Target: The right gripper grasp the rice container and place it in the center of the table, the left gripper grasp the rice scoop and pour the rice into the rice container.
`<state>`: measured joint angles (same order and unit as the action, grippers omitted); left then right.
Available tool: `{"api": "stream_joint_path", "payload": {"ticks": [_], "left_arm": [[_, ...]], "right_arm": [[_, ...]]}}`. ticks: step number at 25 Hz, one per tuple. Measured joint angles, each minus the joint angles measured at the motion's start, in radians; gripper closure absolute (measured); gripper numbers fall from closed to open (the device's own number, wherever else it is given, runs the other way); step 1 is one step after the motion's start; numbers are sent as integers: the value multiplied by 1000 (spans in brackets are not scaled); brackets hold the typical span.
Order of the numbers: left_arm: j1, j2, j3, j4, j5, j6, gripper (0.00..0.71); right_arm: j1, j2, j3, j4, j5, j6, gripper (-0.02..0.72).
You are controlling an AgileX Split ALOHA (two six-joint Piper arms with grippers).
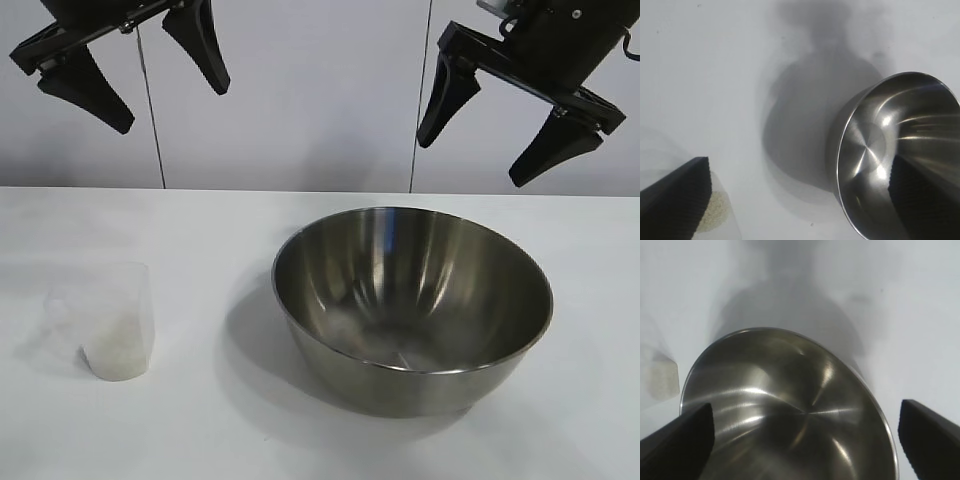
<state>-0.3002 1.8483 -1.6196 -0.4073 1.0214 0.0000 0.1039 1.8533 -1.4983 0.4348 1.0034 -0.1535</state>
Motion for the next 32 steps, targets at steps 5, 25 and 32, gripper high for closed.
{"api": "stream_joint_path", "payload": {"ticks": [5, 25, 32], "left_arm": [[0, 0, 0, 0, 0, 0, 16], [0, 0, 0, -1, 0, 0, 16], [0, 0, 0, -1, 0, 0, 16]], "right_arm": [[0, 0, 0, 0, 0, 0, 9], [29, 6, 262, -200, -208, -38, 9], [80, 82, 322, -184, -304, -38, 22]]}}
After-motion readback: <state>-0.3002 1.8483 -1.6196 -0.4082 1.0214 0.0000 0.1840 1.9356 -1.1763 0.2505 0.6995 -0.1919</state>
